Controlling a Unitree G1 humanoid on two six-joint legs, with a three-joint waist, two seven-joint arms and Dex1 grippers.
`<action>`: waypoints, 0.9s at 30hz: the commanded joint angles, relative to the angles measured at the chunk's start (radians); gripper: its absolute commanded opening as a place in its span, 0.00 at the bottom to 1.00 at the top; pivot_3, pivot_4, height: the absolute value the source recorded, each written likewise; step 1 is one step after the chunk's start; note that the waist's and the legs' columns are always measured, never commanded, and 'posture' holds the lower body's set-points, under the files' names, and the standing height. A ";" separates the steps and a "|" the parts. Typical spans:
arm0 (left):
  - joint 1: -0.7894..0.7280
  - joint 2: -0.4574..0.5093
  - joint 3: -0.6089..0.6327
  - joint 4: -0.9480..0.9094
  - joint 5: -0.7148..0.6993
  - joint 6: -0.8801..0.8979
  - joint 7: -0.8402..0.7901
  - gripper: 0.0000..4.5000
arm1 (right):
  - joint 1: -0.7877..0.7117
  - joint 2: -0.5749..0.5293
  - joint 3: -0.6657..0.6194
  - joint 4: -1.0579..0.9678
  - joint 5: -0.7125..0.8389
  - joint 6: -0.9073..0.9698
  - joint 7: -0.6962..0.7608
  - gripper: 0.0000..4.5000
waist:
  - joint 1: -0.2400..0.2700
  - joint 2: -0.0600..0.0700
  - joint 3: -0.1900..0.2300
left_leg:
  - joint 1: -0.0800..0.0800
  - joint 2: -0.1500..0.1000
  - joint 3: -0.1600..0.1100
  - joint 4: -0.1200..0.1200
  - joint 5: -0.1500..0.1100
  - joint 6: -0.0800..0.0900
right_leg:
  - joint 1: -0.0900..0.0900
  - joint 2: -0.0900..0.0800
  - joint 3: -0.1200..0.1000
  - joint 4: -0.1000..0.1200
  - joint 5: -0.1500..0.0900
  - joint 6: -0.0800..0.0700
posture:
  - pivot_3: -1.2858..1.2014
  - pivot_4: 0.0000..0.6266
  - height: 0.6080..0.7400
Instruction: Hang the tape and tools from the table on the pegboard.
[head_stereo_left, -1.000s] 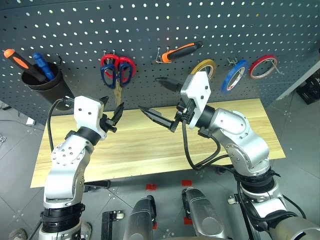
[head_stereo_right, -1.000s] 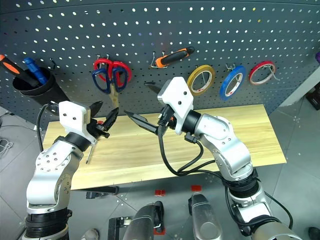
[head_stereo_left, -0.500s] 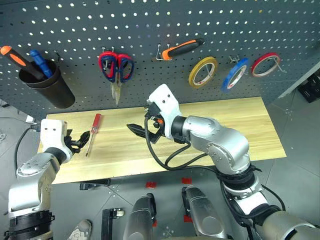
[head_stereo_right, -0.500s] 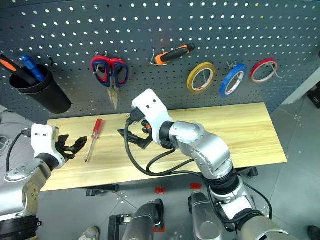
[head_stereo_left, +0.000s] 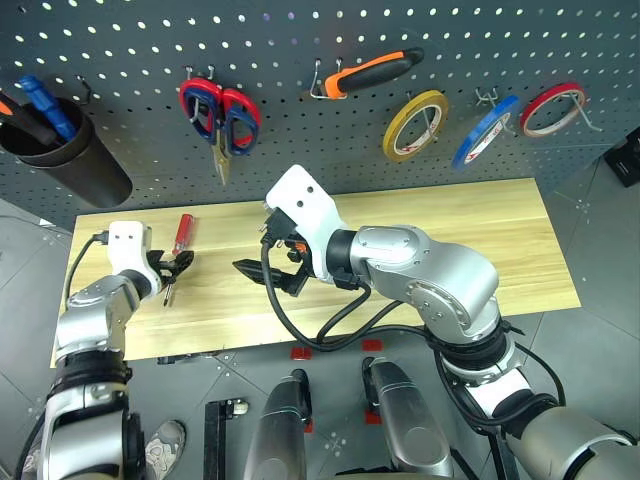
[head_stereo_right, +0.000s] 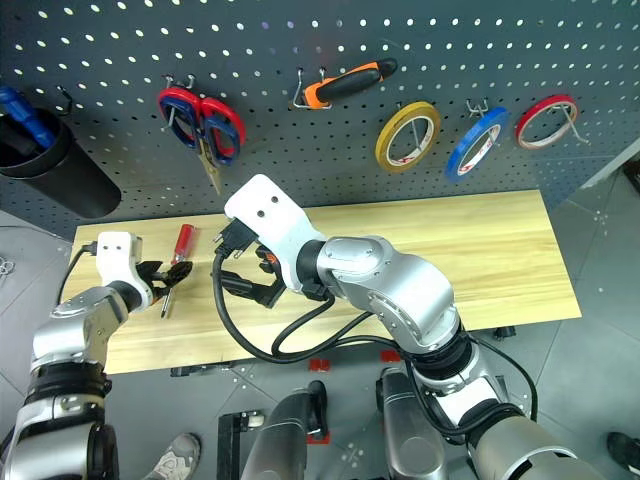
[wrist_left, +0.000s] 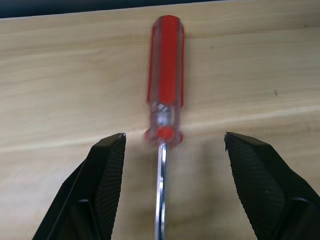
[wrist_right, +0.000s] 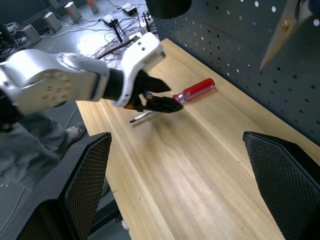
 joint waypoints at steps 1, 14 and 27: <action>-0.057 0.021 -0.018 0.138 0.039 -0.068 0.009 0.74 | -0.020 0.017 -0.005 -0.054 0.020 0.015 -0.008 1.00 | -0.008 -0.001 0.002 | 0.000 0.000 0.000 0.001 0.000 0.000 | 0.000 0.000 0.000 0.000 0.000 0.000 | 0.39 0.81 1.00; -0.184 0.065 -0.057 0.441 0.111 -0.182 0.037 0.20 | -0.016 -0.043 0.005 -0.050 0.006 -0.014 -0.012 1.00 | -0.025 -0.003 0.015 | 0.000 0.000 0.001 0.011 -0.002 0.004 | 0.000 -0.001 -0.002 0.008 0.000 0.001 | 0.38 0.72 1.00; 0.574 -0.094 0.128 -0.850 -0.083 -0.025 0.124 0.20 | 0.105 -0.255 -0.117 -0.107 0.104 -0.369 0.264 1.00 | -0.025 -0.011 0.006 | -0.003 -0.001 0.001 0.009 0.000 -0.001 | -0.001 -0.005 -0.006 0.003 0.000 0.000 | 0.40 0.51 1.00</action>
